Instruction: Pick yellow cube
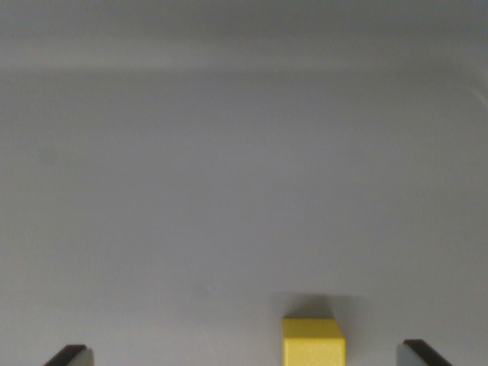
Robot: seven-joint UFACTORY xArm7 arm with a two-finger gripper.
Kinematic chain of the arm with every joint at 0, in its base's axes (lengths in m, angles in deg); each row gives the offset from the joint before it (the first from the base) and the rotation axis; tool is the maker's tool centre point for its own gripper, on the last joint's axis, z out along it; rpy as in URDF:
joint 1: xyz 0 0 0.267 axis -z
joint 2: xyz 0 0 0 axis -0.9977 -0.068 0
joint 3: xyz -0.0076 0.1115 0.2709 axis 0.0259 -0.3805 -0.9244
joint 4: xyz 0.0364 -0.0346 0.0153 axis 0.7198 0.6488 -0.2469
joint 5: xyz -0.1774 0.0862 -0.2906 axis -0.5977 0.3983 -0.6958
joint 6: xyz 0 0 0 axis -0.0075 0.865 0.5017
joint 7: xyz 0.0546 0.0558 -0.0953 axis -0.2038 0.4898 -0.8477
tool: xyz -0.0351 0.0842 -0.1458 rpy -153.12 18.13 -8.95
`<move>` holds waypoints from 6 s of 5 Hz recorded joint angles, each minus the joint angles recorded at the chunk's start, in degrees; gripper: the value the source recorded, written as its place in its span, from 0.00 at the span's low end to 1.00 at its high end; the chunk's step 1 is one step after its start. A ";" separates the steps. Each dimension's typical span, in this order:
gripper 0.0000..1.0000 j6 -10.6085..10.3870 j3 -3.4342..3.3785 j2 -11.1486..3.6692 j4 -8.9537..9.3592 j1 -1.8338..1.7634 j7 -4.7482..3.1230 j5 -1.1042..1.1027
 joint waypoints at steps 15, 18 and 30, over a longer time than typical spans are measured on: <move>0.00 -18.45 1.86 -3.09 15.66 1.69 -5.60 1.54; 0.00 -23.63 2.39 -3.96 20.05 2.16 -7.17 1.97; 0.00 -35.84 3.62 -6.01 30.41 3.28 -10.88 2.99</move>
